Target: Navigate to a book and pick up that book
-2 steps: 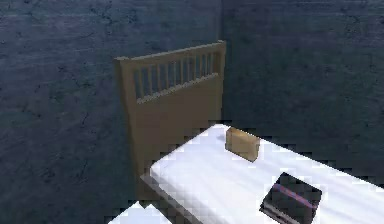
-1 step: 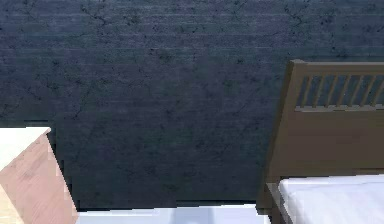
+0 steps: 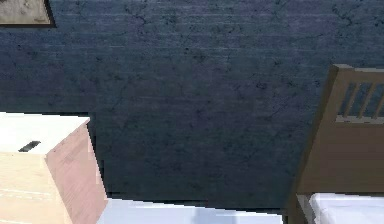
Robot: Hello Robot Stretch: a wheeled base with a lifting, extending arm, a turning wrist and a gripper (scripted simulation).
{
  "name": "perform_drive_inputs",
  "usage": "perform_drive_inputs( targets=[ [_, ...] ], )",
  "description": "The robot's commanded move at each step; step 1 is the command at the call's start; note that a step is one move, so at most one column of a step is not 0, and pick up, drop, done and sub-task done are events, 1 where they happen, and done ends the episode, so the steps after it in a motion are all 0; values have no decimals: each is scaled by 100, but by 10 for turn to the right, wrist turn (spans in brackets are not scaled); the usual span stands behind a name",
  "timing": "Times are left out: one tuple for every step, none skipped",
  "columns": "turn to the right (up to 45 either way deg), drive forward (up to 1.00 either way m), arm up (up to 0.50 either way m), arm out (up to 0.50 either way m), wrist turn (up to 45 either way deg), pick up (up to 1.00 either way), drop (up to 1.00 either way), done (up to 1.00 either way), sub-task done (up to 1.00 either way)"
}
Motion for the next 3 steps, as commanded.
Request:
perform_drive_inputs(
  targets=[
    [0,0,50,0,0,0,0,0,0],
    [0,0,4,0,0,0,0,0,0],
    [0,0,0,50,0,0,0,0,0]
  ],
)
